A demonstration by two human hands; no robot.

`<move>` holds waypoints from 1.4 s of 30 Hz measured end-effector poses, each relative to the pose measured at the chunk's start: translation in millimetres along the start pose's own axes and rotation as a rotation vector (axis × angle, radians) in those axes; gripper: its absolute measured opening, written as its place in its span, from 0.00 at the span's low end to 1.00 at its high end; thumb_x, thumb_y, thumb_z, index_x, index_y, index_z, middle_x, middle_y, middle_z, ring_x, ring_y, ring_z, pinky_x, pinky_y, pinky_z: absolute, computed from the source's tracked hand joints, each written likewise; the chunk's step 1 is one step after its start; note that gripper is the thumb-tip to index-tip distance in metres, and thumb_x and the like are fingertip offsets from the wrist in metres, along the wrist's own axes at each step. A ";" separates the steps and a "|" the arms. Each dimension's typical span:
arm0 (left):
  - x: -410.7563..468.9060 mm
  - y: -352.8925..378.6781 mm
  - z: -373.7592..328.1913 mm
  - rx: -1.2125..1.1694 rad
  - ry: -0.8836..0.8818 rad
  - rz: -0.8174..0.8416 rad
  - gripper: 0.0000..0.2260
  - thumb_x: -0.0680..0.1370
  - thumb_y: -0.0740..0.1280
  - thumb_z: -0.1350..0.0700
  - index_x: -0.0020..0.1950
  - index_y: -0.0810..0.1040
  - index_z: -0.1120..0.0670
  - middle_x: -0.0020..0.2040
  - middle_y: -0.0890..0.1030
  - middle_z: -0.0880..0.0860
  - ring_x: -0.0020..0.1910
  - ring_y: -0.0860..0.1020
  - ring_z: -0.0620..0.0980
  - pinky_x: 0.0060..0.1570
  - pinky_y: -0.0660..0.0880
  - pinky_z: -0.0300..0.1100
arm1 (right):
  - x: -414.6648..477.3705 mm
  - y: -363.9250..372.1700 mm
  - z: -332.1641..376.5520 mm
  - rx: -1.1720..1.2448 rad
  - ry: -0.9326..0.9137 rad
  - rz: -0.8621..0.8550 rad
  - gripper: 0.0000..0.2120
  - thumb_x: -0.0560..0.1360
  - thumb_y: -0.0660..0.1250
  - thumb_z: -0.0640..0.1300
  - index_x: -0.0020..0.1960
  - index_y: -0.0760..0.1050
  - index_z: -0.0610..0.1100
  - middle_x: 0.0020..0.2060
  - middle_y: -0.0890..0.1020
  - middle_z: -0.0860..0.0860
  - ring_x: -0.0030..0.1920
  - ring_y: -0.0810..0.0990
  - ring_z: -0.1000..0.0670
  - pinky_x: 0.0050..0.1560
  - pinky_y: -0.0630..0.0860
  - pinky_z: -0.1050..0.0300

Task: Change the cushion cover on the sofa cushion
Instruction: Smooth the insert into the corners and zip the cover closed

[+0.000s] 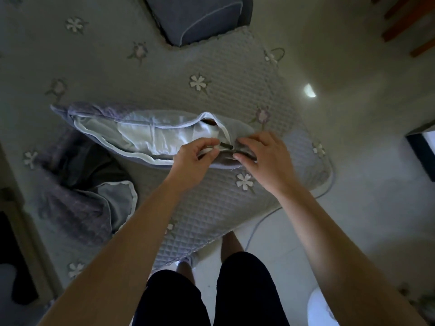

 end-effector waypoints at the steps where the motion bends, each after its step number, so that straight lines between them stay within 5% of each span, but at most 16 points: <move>1: 0.4 0.8 0.6 0.014 0.004 0.003 0.08 0.78 0.69 0.53 0.56 0.81 0.43 0.50 0.83 0.42 0.50 0.80 0.39 0.50 0.76 0.32 | 2.7 -2.2 0.3 0.023 -0.004 -0.015 0.15 0.76 0.69 0.53 0.58 0.81 0.47 0.49 0.82 0.49 0.51 0.79 0.43 0.51 0.77 0.50; 4: 1.9 -2.2 -11.6 0.094 0.031 -0.030 0.09 0.75 0.68 0.45 0.54 0.80 0.37 0.53 0.81 0.40 0.56 0.79 0.43 0.62 0.73 0.51 | 4.8 -19.8 -2.2 0.157 0.015 -0.089 0.10 0.78 0.69 0.47 0.56 0.82 0.45 0.47 0.83 0.49 0.47 0.82 0.46 0.46 0.74 0.58; 10: 14.1 14.5 -48.3 0.038 0.049 -0.006 0.01 0.75 0.73 0.54 0.44 0.84 0.49 0.38 0.84 0.40 0.38 0.80 0.35 0.42 0.74 0.29 | -15.3 -30.1 -6.5 0.224 -0.015 -0.158 0.08 0.77 0.70 0.43 0.55 0.81 0.41 0.46 0.84 0.47 0.42 0.82 0.48 0.43 0.72 0.65; 13: 15.0 16.3 -49.4 0.123 0.055 -0.026 0.04 0.74 0.74 0.52 0.43 0.86 0.51 0.36 0.84 0.41 0.35 0.79 0.35 0.38 0.72 0.27 | -18.1 -30.2 -7.1 0.243 -0.011 -0.194 0.09 0.76 0.72 0.42 0.54 0.82 0.40 0.46 0.84 0.47 0.42 0.82 0.49 0.44 0.72 0.66; 17: 7.9 15.6 -41.4 0.229 0.020 0.010 0.07 0.74 0.73 0.48 0.47 0.85 0.49 0.39 0.84 0.41 0.41 0.80 0.37 0.44 0.76 0.31 | -16.0 -31.9 -7.8 0.254 -0.012 -0.239 0.09 0.73 0.75 0.42 0.52 0.83 0.39 0.44 0.84 0.46 0.41 0.82 0.49 0.44 0.72 0.68; 21: 4.3 12.0 -54.5 0.382 0.070 -0.019 0.07 0.76 0.71 0.49 0.45 0.84 0.51 0.43 0.83 0.45 0.46 0.80 0.43 0.48 0.77 0.42 | -15.5 -29.8 -4.1 0.225 -0.040 -0.236 0.09 0.74 0.75 0.44 0.51 0.83 0.41 0.42 0.84 0.48 0.39 0.82 0.49 0.40 0.74 0.63; 25: 4.5 6.0 -64.7 0.515 0.054 -0.025 0.07 0.76 0.69 0.47 0.45 0.83 0.48 0.43 0.81 0.43 0.47 0.78 0.44 0.43 0.71 0.40 | -17.0 -31.3 -1.1 0.148 -0.093 -0.239 0.09 0.77 0.71 0.49 0.49 0.82 0.42 0.40 0.83 0.49 0.37 0.81 0.49 0.34 0.76 0.57; 29: 11.2 -10.4 -47.4 0.520 -0.027 -0.002 0.07 0.76 0.70 0.48 0.47 0.84 0.49 0.47 0.83 0.46 0.48 0.80 0.48 0.48 0.76 0.42 | -27.4 -32.3 -16.1 0.093 -0.116 -0.225 0.09 0.78 0.71 0.48 0.47 0.81 0.41 0.38 0.81 0.48 0.37 0.80 0.47 0.34 0.77 0.55; 39: 9.4 -57.2 -14.1 0.646 -0.128 -0.019 0.05 0.80 0.62 0.48 0.47 0.73 0.47 0.54 0.82 0.51 0.55 0.78 0.55 0.61 0.70 0.51 | -34.4 -32.7 -67.9 -0.035 0.097 -0.133 0.08 0.78 0.69 0.48 0.46 0.79 0.43 0.41 0.80 0.47 0.39 0.79 0.42 0.36 0.72 0.53; 42: 6.2 -60.7 -16.6 0.649 -0.070 -0.033 0.05 0.81 0.61 0.50 0.48 0.72 0.50 0.51 0.82 0.53 0.52 0.78 0.57 0.59 0.70 0.50 | -22.8 -26.8 -50.9 -0.048 0.224 -0.091 0.07 0.73 0.71 0.40 0.51 0.78 0.44 0.48 0.78 0.44 0.46 0.79 0.39 0.45 0.73 0.50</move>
Point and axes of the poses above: each hand's wrist, its own x-axis towards the middle knuckle, its own y-axis out of the palm, z = x × y, the point moved 10 cm from there along x, towards the middle knuckle
